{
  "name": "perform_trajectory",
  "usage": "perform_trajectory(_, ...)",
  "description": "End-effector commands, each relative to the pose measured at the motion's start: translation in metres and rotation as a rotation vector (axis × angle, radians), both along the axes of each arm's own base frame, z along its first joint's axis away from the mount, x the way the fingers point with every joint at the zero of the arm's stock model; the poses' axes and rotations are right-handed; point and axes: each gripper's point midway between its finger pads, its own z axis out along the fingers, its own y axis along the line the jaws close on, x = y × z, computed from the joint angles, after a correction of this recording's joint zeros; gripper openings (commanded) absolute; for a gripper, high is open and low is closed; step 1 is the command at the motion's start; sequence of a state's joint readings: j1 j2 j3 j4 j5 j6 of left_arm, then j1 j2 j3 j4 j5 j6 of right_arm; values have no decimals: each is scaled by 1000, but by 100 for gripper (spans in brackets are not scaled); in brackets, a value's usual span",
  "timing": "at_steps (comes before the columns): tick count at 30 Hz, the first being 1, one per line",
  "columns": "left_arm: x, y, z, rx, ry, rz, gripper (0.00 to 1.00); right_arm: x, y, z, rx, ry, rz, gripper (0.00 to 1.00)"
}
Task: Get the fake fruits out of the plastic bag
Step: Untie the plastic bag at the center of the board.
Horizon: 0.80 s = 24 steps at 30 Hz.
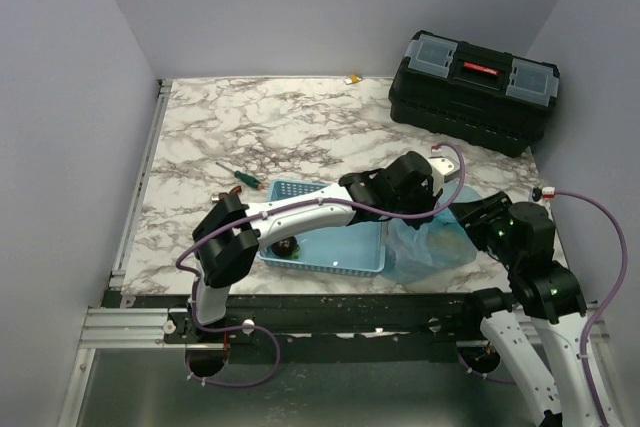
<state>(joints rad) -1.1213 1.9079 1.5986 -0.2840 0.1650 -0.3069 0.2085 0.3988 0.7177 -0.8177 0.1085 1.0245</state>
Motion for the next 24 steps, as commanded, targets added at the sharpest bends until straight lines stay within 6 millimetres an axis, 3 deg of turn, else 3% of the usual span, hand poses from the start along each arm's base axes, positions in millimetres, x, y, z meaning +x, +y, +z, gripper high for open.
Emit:
perform_trajectory(1, -5, -2, 25, -63, -17, -11, 0, -3, -13, -19, 18, 86, -110, 50)
perform_trajectory(16, -8, -7, 33, -78, -5, -34, 0, 14, -2, -45, 68, 199, -124, 42)
perform_trajectory(24, -11, 2, 27, -56, -6, -31, 0, 18, -13, -48, 37, 176, -178, 17)
